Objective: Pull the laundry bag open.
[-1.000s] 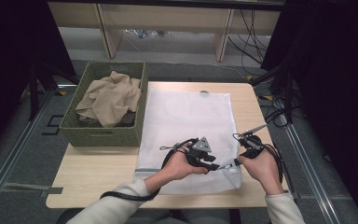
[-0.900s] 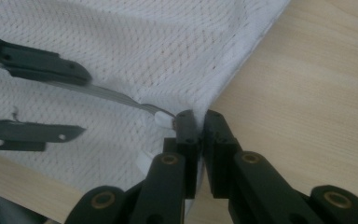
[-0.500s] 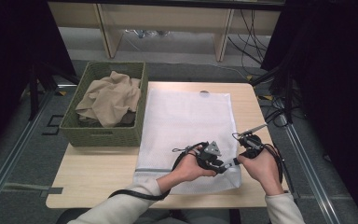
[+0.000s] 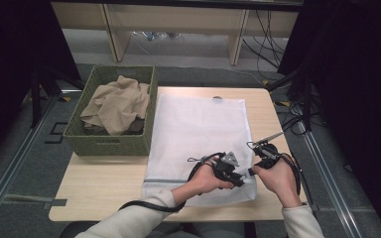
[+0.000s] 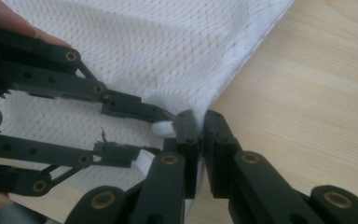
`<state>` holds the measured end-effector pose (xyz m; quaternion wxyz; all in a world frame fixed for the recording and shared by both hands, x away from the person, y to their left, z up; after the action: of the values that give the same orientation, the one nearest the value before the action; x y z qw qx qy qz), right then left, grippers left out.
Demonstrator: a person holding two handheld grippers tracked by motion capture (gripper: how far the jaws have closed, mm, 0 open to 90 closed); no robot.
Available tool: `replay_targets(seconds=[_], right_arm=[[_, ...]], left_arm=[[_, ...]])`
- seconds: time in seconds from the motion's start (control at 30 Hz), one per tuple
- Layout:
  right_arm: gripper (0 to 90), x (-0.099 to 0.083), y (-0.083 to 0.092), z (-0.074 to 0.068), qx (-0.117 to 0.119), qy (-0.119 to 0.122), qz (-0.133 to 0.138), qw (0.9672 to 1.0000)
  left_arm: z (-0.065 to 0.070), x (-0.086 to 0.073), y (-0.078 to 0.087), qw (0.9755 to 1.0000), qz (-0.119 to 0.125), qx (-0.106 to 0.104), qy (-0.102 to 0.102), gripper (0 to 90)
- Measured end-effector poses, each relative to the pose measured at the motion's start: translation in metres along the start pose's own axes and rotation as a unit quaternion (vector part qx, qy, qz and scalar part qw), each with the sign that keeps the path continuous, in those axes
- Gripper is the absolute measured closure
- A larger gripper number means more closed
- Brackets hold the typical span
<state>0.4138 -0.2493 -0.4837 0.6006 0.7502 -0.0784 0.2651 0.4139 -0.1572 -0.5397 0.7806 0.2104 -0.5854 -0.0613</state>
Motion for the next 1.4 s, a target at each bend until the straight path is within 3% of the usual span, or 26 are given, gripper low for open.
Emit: replay_targets(seconds=[0.03, 0.07, 0.13, 0.17, 0.2, 0.23, 0.27, 0.33, 0.57, 0.6, 0.7, 0.73, 0.77, 0.8, 0.83, 0.87, 0.97, 1.07, 1.2, 1.23, 1.4], right_arm=[[86.3, 0.0, 0.0, 0.0, 0.0, 0.0, 0.0, 1.0], [86.2, 0.002, -0.003, 0.004, 0.006, 0.029, 0.017, 0.9994], [86.2, 0.002, -0.002, 0.003, 0.005, 0.03, 0.015, 0.9994], [86.2, 0.002, -0.003, 0.003, 0.005, 0.028, 0.016, 0.9995], [86.2, 0.0, 0.0, -0.001, 0.001, 0.004, -0.002, 1.0], [86.2, 0.0, 0.0, -0.001, 0.001, 0.004, -0.002, 1.0], [86.3, 0.002, -0.003, 0.003, 0.006, 0.027, 0.016, 0.9995], [86.2, 0.002, -0.003, 0.003, 0.007, 0.031, 0.015, 0.9994], [86.3, 0.001, -0.003, 0.003, 0.006, 0.027, 0.011, 0.9996], [86.3, -0.001, 0.0, -0.001, -0.001, 0.001, -0.002, 1.0], [86.3, -0.001, 0.0, 0.0, 0.001, 0.005, -0.001, 1.0], [86.3, 0.0, -0.002, 0.002, 0.004, 0.016, 0.007, 0.9998], [86.3, -0.001, -0.001, 0.0, 0.002, 0.0, 0.001, 1.0], [86.3, 0.0, -0.003, 0.004, 0.004, 0.021, 0.01, 0.9997], [86.3, 0.0, -0.003, 0.003, 0.004, 0.012, 0.004, 0.9999], [86.4, 0.001, -0.004, 0.005, 0.007, 0.025, 0.013, 0.9996], [86.4, 0.001, -0.004, 0.005, 0.007, 0.021, 0.015, 0.9996], [86.6, -0.001, -0.002, 0.003, 0.002, -0.004, 0.004, 1.0], [86.6, 0.0, -0.004, 0.007, -0.005, 0.007, 0.011, 0.9999], [86.6, -0.002, -0.002, 0.006, -0.009, -0.005, 0.0, 0.9999], [86.6, -0.001, -0.003, 0.006, -0.01, -0.005, 0.002, 0.9999]], left_arm=[[0.0, 0.001, 0.001, 1.0, 0.0, -0.002, 0.006, 71.0], [0.0, 0.002, 0.001, 1.0, 0.001, -0.002, 0.006, 71.6], [-0.001, 0.002, 0.0, 1.0, -0.001, 0.001, 0.008, 73.3], [0.0, 0.002, 0.0, 0.9998, 0.002, 0.003, 0.017, 74.4], [-0.001, 0.002, 0.0, 0.9997, 0.002, 0.003, 0.023, 76.6], [-0.001, 0.002, 0.0, 0.9997, 0.002, 0.003, 0.023, 77.1], [0.0, 0.003, -0.001, 0.9995, 0.003, 0.003, 0.031, 77.9], [-0.001, 0.003, -0.001, 0.9996, 0.001, 0.004, 0.029, 79.7], [-0.001, 0.004, 0.001, 0.9988, -0.001, 0.009, 0.049, 85.3], [-0.001, 0.004, 0.003, 0.9987, -0.006, 0.012, 0.05, 85.9], [0.0, 0.005, 0.004, 0.9983, -0.01, 0.016, 0.054, 86.4], [0.0, 0.005, 0.006, 0.9982, -0.012, 0.018, 0.056, 86.4], [0.001, 0.005, 0.006, 0.9981, -0.012, 0.018, 0.057, 86.5], [0.001, 0.006, 0.007, 0.9979, -0.013, 0.017, 0.06, 86.5], [0.001, 0.006, 0.008, 0.9981, -0.013, 0.018, 0.058, 86.6], [0.002, 0.006, 0.008, 0.9977, -0.011, 0.019, 0.064, 86.6], [0.002, 0.006, 0.01, 0.9972, -0.008, 0.02, 0.071, 86.6], [0.001, 0.007, 0.012, 0.9965, -0.006, 0.027, 0.078, 86.6], [-0.002, 0.004, 0.016, 0.9962, -0.01, 0.043, 0.075, 86.6], [-0.002, 0.004, 0.017, 0.9961, -0.01, 0.041, 0.078, 86.6], [-0.002, 0.002, 0.021, 0.9958, -0.009, 0.042, 0.081, 86.6]])
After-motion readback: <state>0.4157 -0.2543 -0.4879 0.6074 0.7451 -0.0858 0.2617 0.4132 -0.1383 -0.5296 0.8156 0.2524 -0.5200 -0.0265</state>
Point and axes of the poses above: each handheld gripper's, and its own axes: y roughly backward along the jaws, x roughly out of its top, z roughly to its right, the point moved 7 cm from there along -y, roughly forward along the jaws, and after that the axes turned 13 degrees about z, right-handed, at the moved point
